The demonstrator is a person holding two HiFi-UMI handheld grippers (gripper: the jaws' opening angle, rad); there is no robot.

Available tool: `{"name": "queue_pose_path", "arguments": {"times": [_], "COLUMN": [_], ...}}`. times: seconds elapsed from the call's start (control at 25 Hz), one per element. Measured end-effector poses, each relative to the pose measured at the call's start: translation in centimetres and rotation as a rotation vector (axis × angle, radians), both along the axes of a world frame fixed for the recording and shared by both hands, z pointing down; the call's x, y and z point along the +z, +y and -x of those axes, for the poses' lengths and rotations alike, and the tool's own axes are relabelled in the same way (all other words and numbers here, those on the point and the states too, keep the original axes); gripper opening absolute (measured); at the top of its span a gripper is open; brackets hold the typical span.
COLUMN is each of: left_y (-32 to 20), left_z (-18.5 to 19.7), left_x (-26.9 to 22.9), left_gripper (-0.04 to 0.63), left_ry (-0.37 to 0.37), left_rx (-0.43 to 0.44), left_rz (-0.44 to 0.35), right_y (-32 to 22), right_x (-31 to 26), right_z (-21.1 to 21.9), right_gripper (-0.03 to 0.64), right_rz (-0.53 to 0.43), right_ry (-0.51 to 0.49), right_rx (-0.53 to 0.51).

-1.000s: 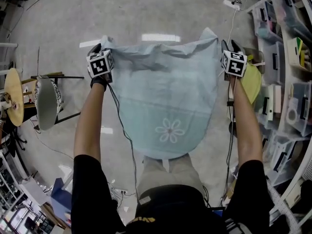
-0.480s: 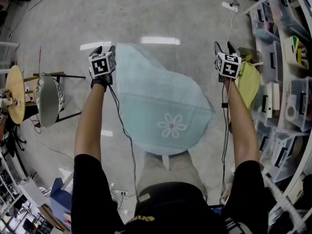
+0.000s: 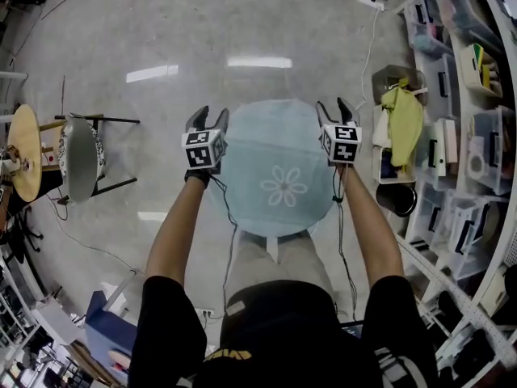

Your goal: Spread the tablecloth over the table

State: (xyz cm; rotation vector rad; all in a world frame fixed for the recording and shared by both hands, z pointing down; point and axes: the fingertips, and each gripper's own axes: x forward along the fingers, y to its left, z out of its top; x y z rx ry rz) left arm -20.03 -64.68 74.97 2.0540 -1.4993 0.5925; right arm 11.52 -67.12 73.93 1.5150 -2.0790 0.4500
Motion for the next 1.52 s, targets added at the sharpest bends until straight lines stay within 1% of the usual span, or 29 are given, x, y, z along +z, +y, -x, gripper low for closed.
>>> {"name": "queue_pose_path", "arguments": {"times": [0.12, 0.16, 0.24, 0.32, 0.36, 0.4, 0.52, 0.6, 0.68, 0.8, 0.92, 1.0, 1.08, 1.24, 1.32, 1.4, 1.52], "left_y": [6.9, 9.1, 13.9, 18.4, 20.4, 22.2, 26.2, 28.0, 29.7, 32.9, 36.6, 39.5, 42.9, 49.0, 51.6, 53.3, 55.3], "left_z": [-2.4, -2.7, -2.9, -2.8, -2.6, -2.5, -2.2, -3.0, -4.0, -4.2, -4.6, -6.0, -7.7, -12.1, -13.9, -15.1, -16.6], "left_x": [-1.5, -2.3, -3.4, -4.8, -5.6, -6.5, -9.0, -10.6, -12.6, -15.1, -17.6, -18.9, -19.6, -19.7, -19.8, -20.0, -20.6], "left_gripper": [0.235, 0.235, 0.223, 0.214, 0.196, 0.177, 0.109, 0.102, 0.065, 0.027, 0.018, 0.018, 0.018, 0.018, 0.018, 0.018, 0.018], "left_ry": [0.05, 0.056, 0.057, 0.074, 0.089, 0.102, 0.127, 0.141, 0.145, 0.134, 0.128, 0.133, 0.14, 0.117, 0.108, 0.105, 0.103], "left_rx": [0.03, 0.044, 0.073, 0.086, 0.088, 0.091, 0.092, 0.082, 0.079, 0.083, 0.045, 0.017, -0.005, 0.016, 0.021, 0.021, 0.036], "left_rz": [-0.015, -0.024, -0.025, -0.015, -0.016, -0.02, -0.042, -0.06, -0.095, -0.125, -0.162, -0.18, -0.181, -0.176, -0.177, -0.185, -0.205], "right_y": [7.3, 9.6, 14.3, 19.4, 21.9, 24.2, 29.6, 32.3, 34.8, 37.9, 40.9, 43.4, 45.9, 50.1, 52.3, 54.3, 56.9], "right_x": [-0.1, -0.5, -1.3, -2.5, -3.4, -4.6, -8.2, -10.1, -11.8, -13.9, -15.7, -17.1, -17.9, -19.1, -20.0, -20.8, -20.9], "right_z": [1.5, 1.9, 3.1, 4.9, 5.8, 6.5, 7.3, 6.7, 5.9, 6.0, 6.0, 5.6, 5.2, 3.7, 3.1, 2.8, 2.3], "right_gripper": [0.241, 0.224, 0.19, 0.181, 0.17, 0.157, 0.071, 0.034, 0.003, 0.002, 0.002, 0.002, 0.002, 0.002, 0.002, 0.002, 0.002], "right_rz": [0.042, 0.049, 0.076, 0.108, 0.111, 0.104, 0.057, 0.033, 0.022, -0.012, -0.042, -0.031, -0.026, -0.056, -0.069, -0.081, -0.107], "right_ry": [-0.012, -0.007, -0.011, -0.024, -0.027, -0.028, -0.035, -0.047, -0.063, -0.073, -0.093, -0.114, -0.128, -0.137, -0.167, -0.198, -0.188], "right_rx": [0.032, 0.054, 0.086, 0.078, 0.07, 0.068, 0.087, 0.086, 0.079, 0.045, -0.005, -0.033, -0.058, -0.079, -0.085, -0.099, -0.156]}}
